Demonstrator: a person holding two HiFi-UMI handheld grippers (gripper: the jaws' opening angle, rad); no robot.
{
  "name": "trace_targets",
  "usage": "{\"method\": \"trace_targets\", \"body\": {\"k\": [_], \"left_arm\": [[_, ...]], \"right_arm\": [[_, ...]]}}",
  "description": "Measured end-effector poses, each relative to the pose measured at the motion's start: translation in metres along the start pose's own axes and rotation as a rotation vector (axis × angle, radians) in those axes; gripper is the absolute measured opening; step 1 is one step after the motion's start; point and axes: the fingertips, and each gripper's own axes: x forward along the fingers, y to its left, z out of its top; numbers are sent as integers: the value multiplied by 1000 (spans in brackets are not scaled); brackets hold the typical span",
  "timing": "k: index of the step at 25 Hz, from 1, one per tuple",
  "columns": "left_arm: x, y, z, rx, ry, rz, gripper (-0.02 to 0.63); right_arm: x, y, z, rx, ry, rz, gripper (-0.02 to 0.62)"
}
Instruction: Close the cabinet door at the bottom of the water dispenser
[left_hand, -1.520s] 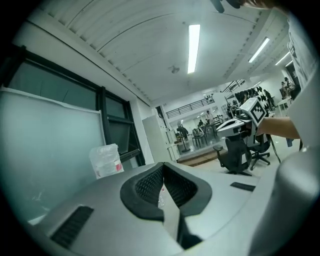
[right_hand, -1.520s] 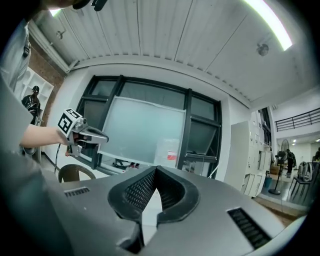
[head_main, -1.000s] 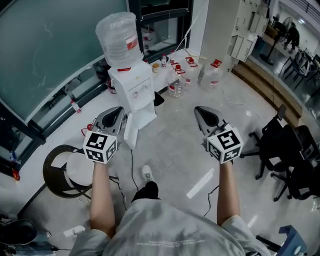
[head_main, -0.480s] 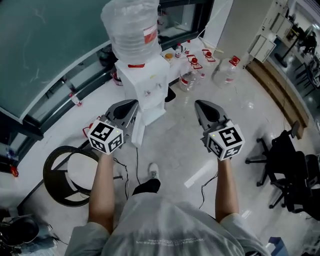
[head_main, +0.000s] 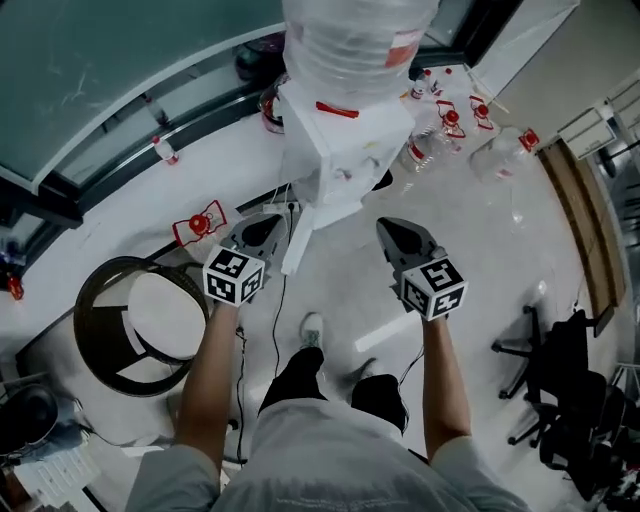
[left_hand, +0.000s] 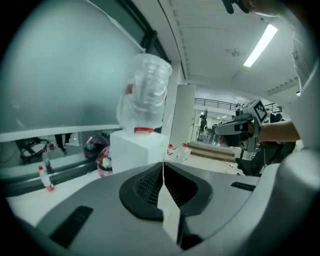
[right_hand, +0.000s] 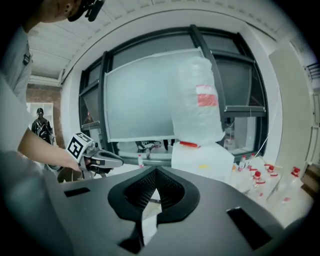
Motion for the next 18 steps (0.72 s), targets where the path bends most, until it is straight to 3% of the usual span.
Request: {"method": "trace_targets", "body": {"k": [2,3,4,9,11,12,18], "left_arm": [[8,22,-49,-35,56,31,37],[12,31,-73,-53,84,43,112],[16,38,-97,-70,109,51,146],[40,61,-210,-134,216,58,147],[49,67,-253,-153,256,62,152],[53,70,-275,-164,278,65,152],[77,65,-392,-259,409,43,180]], "right_arm": [[33,4,-32,27,40,37,26],[48,5,-49,37,57,50,26],[62,5,-66,47,73,61,26],[116,13,-161,141,128,154,29],[136,17,-200,162,159,203,105],[145,18,-220,166,176,215,110],[180,11,-323,204,246,224,138]]}}
